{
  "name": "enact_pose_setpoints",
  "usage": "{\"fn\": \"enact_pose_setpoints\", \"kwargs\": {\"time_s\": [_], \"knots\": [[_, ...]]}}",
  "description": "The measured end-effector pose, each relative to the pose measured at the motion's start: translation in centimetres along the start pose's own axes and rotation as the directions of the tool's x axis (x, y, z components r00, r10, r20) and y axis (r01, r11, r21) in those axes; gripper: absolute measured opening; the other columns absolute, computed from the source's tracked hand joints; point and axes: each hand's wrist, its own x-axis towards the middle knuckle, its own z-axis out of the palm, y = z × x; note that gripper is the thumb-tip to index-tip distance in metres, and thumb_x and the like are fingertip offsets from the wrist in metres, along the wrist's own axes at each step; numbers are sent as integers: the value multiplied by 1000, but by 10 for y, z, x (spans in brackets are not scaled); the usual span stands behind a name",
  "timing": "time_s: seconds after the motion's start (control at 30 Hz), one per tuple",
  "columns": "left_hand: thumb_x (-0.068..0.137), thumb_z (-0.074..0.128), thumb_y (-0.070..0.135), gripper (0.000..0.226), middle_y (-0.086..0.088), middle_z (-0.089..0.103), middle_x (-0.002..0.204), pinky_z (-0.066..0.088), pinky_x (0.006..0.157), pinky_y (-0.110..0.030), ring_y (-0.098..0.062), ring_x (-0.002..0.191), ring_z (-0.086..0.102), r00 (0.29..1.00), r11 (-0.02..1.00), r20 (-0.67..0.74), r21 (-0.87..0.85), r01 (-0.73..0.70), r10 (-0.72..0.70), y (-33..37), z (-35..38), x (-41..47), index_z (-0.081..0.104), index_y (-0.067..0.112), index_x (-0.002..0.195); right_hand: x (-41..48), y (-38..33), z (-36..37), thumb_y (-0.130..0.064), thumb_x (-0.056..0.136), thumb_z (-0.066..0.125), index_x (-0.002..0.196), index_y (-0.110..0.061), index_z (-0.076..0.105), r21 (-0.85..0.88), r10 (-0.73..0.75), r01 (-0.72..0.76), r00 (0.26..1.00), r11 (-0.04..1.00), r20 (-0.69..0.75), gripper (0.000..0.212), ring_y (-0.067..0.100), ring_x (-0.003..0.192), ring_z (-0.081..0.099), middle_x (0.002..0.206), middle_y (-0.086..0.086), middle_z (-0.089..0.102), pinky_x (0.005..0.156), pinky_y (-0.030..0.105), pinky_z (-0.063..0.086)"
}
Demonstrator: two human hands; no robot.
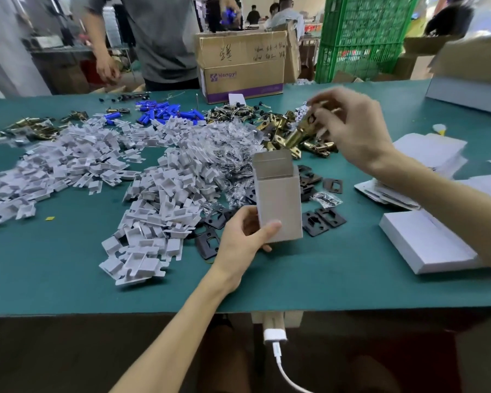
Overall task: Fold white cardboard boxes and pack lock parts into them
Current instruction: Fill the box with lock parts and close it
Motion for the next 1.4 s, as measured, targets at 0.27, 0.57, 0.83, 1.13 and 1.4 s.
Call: {"fn": "enact_pose_setpoints", "kwargs": {"time_s": [0.27,0.57,0.83,1.13,1.4], "knots": [[92,77,4,25,-8,76,112,57,70,-29,-20,98,71,998,997,33,57,-55,54,1,2,-3,66,9,114,-26,-55,-13,-2,99,61,120,-1,68,-61,-206,211,975,976,82,22,12,81,71,101,8,75,78,18,56],[93,76,7,23,0,77,112,62,76,-33,-20,104,73,999,999,35,21,-30,30,-1,1,-1,66,13,114,-31,-58,-28,-4,100,61,121,0,67,-53,-168,174,981,983,95,23,9,80,73,97,8,73,76,16,58],[89,80,7,30,-2,77,117,59,96,-33,-19,113,72,994,997,85,14,-71,70,-2,0,-1,68,12,116,-51,-53,2,-17,99,63,121,-16,70,-260,-136,228,934,938,330,22,19,89,55,97,6,67,79,33,43],[87,84,16,40,-6,76,120,58,100,-41,-25,116,70,985,999,166,-27,-45,49,-2,1,-3,65,14,123,-63,-56,23,-20,99,60,112,-17,62,-318,-71,259,864,912,498,14,24,93,57,88,-2,57,82,38,47],[88,82,11,32,-6,78,114,58,89,-27,-19,107,74,988,998,152,-58,9,0,-1,-1,-2,68,7,117,-61,-56,28,-23,102,52,110,-19,66,-391,-4,243,853,888,522,17,29,94,64,98,5,71,86,42,50]]}}
